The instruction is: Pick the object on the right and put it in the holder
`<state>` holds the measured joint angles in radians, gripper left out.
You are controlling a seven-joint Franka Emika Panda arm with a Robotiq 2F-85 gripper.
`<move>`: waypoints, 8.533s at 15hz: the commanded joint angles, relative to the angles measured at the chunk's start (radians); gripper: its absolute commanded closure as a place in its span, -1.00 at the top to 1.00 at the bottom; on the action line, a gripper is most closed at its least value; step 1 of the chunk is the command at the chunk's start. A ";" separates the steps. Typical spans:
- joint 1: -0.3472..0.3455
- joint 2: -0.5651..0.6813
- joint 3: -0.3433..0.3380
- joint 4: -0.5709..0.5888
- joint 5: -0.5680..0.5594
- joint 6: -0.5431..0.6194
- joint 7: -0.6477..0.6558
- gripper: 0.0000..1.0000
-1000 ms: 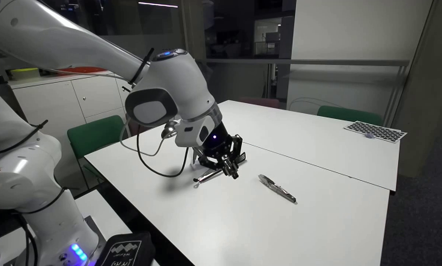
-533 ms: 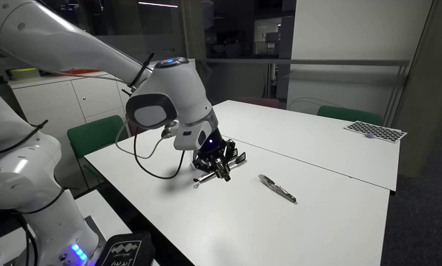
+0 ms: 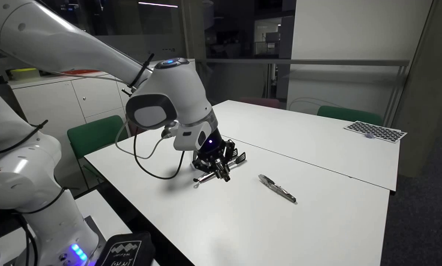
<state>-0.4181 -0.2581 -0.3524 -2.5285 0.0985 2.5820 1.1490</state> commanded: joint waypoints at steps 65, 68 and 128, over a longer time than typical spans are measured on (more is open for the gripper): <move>0.454 0.394 0.421 0.462 -1.304 -0.269 0.947 -0.89; 0.461 0.458 0.416 0.497 -1.294 -0.280 0.948 -0.89; 0.597 0.636 0.507 0.639 -1.372 -0.824 1.128 0.37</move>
<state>0.1816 0.3815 0.1614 -1.9065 -1.2935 1.7447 2.3060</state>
